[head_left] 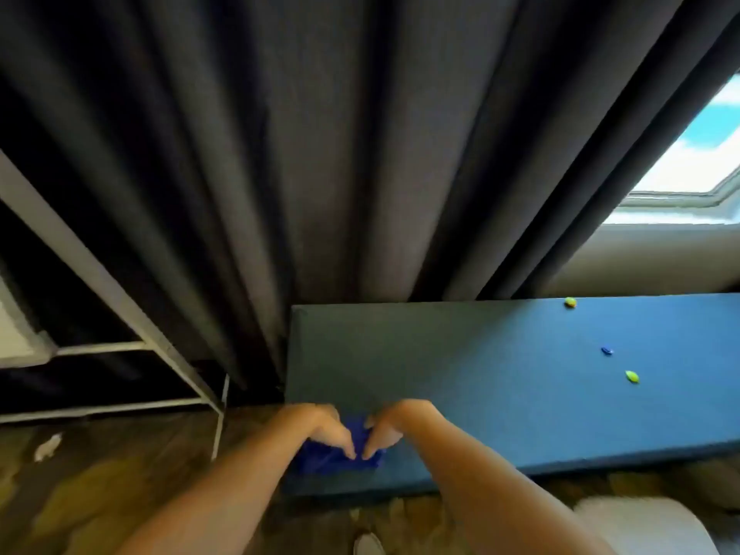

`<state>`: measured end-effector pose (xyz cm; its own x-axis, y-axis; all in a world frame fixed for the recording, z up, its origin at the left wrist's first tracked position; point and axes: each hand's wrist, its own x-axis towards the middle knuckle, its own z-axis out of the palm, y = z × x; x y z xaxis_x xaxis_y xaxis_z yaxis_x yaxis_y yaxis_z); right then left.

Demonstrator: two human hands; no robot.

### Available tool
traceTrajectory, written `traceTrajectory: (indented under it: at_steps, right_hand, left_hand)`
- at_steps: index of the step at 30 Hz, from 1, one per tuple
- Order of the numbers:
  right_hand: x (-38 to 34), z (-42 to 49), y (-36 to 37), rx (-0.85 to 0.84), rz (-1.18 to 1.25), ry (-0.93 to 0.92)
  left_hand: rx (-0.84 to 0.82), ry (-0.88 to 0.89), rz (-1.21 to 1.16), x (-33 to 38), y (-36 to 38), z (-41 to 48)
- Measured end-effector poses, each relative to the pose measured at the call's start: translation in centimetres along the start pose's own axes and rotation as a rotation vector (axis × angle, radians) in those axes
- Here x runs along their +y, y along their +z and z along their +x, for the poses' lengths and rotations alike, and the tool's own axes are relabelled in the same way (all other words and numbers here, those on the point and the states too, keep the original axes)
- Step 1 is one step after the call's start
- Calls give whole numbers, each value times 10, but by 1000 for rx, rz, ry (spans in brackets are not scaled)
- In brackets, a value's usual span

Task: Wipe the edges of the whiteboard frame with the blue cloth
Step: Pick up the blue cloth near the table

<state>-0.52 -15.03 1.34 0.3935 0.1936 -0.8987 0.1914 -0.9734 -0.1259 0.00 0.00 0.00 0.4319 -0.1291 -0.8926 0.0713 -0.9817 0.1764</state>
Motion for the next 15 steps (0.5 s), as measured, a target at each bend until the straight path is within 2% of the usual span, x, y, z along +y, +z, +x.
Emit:
traceTrajectory:
  at_steps: [3,6,10,13,15]
  right_hand:
    - [0,26,40,78,83,8]
    - [-1,50,73,213,288,84]
    - [-5,68,91,517,676,75]
    - [1,68,87,632,1057,128]
    - [4,67,79,555,1385,117]
  left_hand:
    - [98,-30,-111,-8,52,22]
    - [367,-99,-278,-13,96,39]
    - [733,-171,-536,-3,117,46]
    - [872,-299,-910,4,111,50]
    - [750,-362,-1358,2,103,54]
